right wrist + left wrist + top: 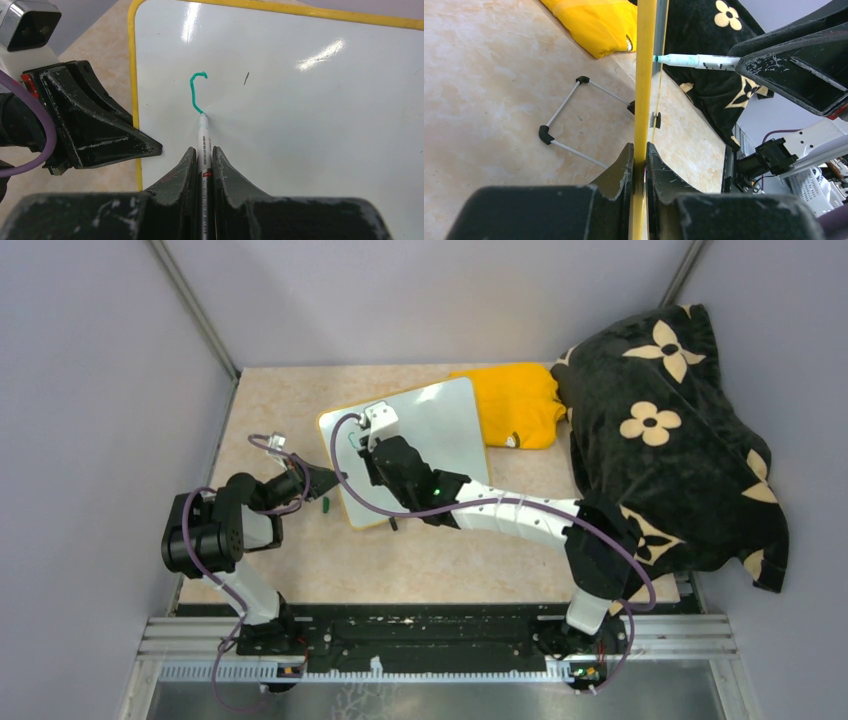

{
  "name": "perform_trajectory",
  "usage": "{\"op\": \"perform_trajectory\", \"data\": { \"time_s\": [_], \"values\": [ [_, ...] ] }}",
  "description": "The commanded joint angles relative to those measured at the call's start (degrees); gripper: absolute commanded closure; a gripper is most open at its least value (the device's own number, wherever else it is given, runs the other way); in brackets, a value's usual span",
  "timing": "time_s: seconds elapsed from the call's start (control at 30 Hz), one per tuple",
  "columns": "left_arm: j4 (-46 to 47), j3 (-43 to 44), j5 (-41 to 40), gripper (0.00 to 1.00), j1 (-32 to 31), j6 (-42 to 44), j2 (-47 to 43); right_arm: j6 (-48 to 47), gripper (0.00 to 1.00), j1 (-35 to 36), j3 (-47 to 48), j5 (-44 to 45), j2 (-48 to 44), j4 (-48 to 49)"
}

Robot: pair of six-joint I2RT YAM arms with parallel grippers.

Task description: Write a sentence on the whiteboard

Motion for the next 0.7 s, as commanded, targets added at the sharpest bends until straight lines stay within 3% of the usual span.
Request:
{"op": "perform_trajectory", "data": {
  "time_s": [0.0,0.67],
  "values": [
    [10.0,0.8,0.0,1.0,-0.2,-0.2,-0.6,0.3,1.0,-0.3,-0.8,-0.1,-2.5,-0.1],
    [10.0,0.9,0.0,1.0,-0.4,-0.1,-0.7,0.2,1.0,1.0,1.5,-6.7,-0.6,0.4]
  ]
}}
